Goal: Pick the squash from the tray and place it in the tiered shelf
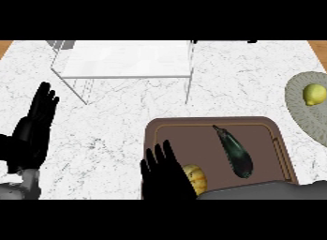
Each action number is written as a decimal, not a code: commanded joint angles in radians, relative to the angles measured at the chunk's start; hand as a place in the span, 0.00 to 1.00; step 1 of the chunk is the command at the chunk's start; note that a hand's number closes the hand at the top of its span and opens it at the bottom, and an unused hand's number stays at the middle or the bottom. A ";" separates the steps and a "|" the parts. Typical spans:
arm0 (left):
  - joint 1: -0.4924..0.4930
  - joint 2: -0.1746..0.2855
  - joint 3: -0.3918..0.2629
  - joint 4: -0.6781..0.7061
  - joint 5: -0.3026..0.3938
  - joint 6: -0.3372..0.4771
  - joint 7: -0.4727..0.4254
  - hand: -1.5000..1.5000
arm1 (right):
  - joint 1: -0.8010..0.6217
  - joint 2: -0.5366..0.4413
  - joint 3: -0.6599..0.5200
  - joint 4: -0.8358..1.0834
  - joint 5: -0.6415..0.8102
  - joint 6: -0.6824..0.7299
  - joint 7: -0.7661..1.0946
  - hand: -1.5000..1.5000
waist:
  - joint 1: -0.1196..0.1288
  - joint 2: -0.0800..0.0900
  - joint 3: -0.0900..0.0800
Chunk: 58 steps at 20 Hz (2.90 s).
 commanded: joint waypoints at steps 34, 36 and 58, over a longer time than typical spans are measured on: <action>0.006 -0.049 0.089 -0.028 -0.045 -0.098 0.042 0.50 | 0.440 0.240 -0.298 0.351 0.553 0.000 -0.095 1.00 | 0.007 0.011 0.001; 0.007 -0.064 0.082 -0.039 -0.063 -0.066 0.048 0.50 | 0.475 0.346 -0.388 0.372 0.544 -0.080 0.015 1.00 | -0.001 0.013 0.003; -0.035 -0.097 0.021 0.007 -0.088 -0.092 0.050 0.50 | 0.079 0.356 -0.624 0.269 0.600 -0.702 0.296 1.00 | 0.063 -0.014 -0.003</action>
